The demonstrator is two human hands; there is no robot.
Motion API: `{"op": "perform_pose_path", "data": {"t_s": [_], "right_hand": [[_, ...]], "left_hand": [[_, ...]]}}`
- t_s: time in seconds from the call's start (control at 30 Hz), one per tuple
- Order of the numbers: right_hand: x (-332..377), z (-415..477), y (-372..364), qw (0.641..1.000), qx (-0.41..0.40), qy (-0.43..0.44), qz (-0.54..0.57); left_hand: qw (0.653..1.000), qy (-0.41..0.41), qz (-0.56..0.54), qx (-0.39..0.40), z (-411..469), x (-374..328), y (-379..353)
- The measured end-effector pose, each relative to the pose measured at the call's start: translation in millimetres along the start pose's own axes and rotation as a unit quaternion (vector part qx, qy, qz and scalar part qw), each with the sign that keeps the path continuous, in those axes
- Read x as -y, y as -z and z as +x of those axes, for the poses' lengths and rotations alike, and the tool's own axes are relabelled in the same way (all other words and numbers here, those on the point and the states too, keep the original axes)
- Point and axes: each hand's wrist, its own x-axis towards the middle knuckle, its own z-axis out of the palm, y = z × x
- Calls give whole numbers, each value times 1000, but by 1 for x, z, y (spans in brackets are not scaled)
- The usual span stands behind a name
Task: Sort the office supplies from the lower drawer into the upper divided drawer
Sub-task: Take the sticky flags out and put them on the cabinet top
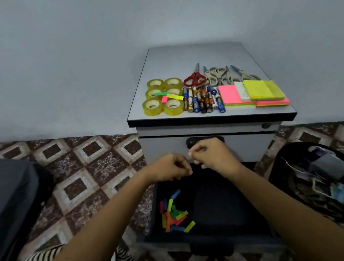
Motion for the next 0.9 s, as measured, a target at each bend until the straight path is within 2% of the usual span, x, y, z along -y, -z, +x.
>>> {"op": "perform_pose_path", "data": {"t_s": [0.2,0.33,0.53,0.63,0.77,0.9], "right_hand": [[-89,-5,-60,992,73,-99,-40],[-127,-5,-91,982,116,-128,-73],[-160,3,-117,969,173,-124,-122],[-167,10,-126,971,165,-107,-135],[-174,21,-138,961,169,-71,-206],[-181,23,-145,946,184,-57,-261]], "left_hand": [[996,61,53,43,17,59,-57],[985,103,115,75,30,94,-89],[966,144,194,92,48,127,-123],[952,137,259,90,49,133,-131],[933,112,331,89,52,139,-135],[931,102,340,84,55,139,-135]]}}
